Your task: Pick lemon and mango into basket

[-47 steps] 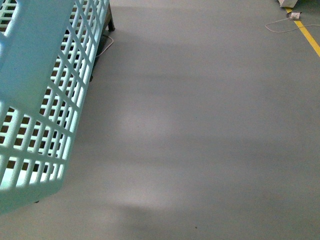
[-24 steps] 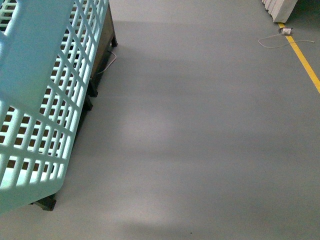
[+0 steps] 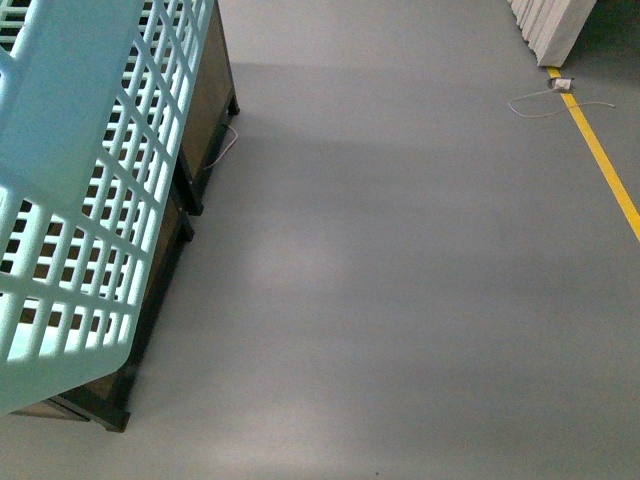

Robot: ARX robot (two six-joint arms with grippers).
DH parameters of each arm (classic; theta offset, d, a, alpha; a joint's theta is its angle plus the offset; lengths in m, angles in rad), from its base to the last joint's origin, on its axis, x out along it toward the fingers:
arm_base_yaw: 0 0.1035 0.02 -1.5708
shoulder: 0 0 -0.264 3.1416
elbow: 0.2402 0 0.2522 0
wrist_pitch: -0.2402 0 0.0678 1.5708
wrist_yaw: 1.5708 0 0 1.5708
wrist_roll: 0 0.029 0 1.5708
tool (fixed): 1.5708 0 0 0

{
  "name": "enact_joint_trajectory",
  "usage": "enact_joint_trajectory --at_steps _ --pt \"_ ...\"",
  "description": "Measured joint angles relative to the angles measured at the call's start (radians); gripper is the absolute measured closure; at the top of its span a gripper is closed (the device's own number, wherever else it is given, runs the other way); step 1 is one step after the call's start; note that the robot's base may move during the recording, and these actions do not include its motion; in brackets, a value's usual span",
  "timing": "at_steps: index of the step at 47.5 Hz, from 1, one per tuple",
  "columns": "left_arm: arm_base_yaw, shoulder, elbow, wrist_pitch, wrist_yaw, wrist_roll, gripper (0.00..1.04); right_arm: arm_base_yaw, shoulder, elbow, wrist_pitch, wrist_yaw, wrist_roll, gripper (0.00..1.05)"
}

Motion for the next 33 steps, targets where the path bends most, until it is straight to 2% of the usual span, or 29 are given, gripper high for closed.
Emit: enact_joint_trajectory --at_steps 18,33 --pt "-0.007 0.002 0.0 0.0 0.027 -0.013 0.77 0.0 0.0 0.0 0.0 0.003 0.0 0.09" --pt "-0.003 0.002 0.0 0.0 0.0 -0.003 0.77 0.0 0.0 0.0 0.0 -0.003 0.0 0.09"
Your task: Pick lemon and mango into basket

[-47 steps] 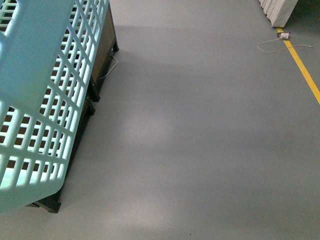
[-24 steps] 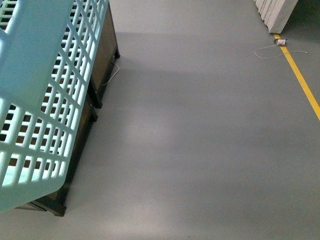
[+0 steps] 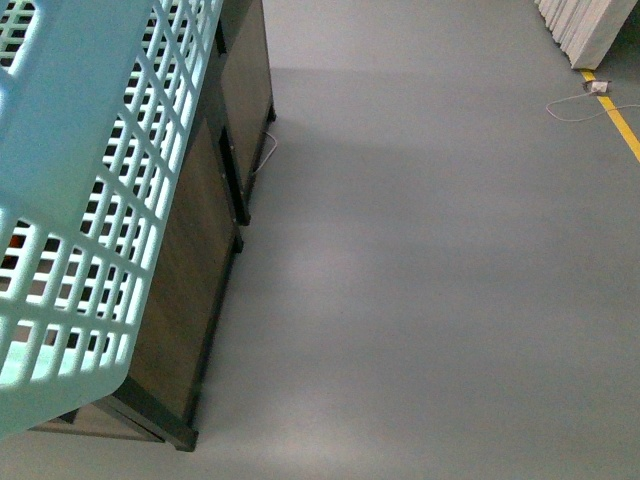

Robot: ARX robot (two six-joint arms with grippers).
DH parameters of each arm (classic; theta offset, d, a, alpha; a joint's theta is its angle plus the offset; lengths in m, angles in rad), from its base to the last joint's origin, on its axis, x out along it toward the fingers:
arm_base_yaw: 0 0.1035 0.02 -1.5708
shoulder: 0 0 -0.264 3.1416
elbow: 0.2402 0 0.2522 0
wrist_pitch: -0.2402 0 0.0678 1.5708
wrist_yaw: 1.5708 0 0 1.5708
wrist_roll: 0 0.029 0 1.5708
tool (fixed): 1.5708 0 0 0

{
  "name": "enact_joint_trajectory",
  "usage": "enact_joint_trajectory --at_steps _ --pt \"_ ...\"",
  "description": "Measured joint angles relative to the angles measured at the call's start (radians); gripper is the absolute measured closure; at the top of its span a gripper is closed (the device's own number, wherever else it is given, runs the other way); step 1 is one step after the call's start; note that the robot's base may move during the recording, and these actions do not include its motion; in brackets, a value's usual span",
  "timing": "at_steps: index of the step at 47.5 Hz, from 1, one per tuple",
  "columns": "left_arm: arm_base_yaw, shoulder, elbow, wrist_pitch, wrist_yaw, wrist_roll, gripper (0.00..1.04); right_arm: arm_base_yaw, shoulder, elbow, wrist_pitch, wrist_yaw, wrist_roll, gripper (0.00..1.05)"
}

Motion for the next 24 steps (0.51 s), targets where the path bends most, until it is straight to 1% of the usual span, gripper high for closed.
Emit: enact_joint_trajectory --at_steps 24 --pt "0.0 -0.002 0.0 0.0 0.001 0.001 0.77 0.0 0.001 0.0 0.0 0.004 0.0 0.09"
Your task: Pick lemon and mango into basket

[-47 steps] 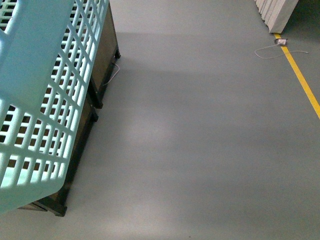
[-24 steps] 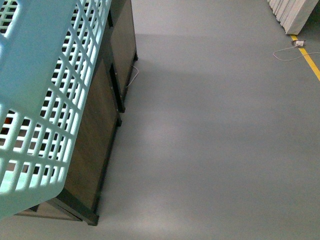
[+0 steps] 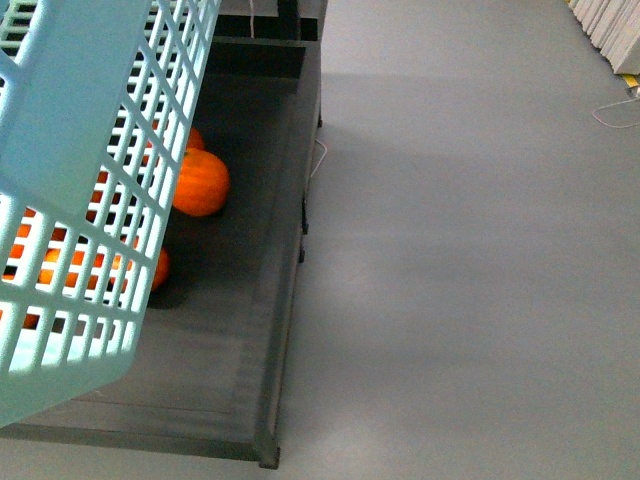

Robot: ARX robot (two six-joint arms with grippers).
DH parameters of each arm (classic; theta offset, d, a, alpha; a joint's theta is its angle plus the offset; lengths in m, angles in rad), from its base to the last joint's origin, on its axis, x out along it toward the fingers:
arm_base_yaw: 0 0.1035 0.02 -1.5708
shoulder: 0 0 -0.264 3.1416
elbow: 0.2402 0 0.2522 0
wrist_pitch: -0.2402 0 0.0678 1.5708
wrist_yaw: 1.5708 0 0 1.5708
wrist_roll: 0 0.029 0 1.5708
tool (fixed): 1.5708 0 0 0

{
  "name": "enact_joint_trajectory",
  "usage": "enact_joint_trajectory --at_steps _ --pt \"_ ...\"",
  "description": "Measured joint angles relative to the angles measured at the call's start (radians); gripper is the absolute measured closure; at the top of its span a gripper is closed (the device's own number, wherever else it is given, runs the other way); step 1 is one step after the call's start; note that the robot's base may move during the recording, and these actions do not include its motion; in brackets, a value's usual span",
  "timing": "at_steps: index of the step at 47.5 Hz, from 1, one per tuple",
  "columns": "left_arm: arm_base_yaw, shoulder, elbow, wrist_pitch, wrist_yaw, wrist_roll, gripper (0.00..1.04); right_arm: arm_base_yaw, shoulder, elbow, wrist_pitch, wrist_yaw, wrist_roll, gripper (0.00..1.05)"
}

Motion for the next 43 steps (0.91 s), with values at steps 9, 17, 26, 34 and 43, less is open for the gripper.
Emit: enact_joint_trajectory --at_steps 9,17,26,34,43 --pt "0.0 0.002 0.0 -0.001 -0.003 0.001 0.77 0.0 0.0 0.0 0.0 -0.002 0.0 0.09" --pt "0.0 0.001 0.0 -0.001 -0.001 0.001 0.77 0.0 -0.001 0.0 0.0 -0.001 0.0 0.09" --pt "0.0 0.001 0.0 -0.001 -0.001 0.001 0.77 0.0 -0.001 0.0 0.0 0.0 0.0 0.09" --pt "0.0 0.0 0.0 -0.001 -0.001 0.001 0.77 0.0 0.0 0.0 0.0 0.0 0.0 0.09" --pt "0.0 -0.001 0.0 -0.001 -0.001 0.001 0.77 0.0 -0.001 0.0 0.0 -0.003 0.0 0.09"
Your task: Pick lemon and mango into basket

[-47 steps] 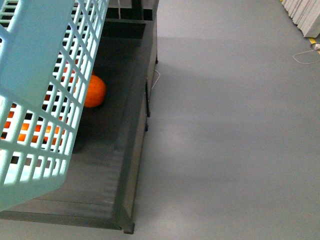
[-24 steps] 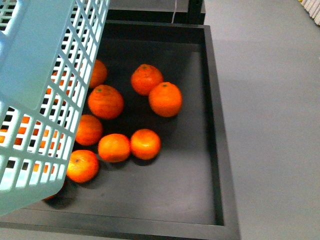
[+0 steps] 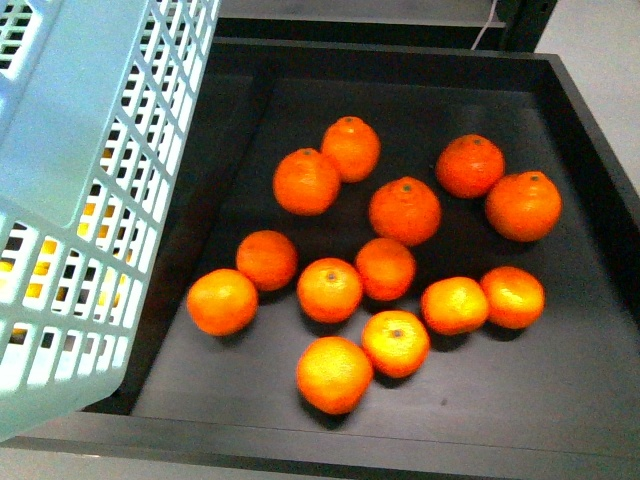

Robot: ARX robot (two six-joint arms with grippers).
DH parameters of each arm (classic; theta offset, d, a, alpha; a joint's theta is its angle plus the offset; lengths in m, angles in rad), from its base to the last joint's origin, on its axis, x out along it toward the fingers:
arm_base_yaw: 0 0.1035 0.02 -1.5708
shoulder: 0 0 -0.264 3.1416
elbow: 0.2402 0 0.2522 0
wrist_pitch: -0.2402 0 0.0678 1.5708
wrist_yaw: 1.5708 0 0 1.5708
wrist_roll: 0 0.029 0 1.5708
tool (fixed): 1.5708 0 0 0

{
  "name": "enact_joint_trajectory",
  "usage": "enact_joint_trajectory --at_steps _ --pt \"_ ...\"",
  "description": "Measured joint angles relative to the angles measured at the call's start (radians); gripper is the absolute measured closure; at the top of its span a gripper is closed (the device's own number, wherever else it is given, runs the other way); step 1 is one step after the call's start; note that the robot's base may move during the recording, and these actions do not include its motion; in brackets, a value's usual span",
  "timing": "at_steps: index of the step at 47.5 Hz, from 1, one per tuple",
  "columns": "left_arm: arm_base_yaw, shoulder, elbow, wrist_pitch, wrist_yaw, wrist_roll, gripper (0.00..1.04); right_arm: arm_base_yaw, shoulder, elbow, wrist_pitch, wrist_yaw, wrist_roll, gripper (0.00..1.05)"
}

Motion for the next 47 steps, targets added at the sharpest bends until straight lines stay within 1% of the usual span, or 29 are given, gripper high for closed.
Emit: enact_joint_trajectory --at_steps 47 --pt "0.0 0.001 0.0 0.0 -0.003 0.004 0.77 0.0 -0.001 0.0 0.0 0.002 0.0 0.09"
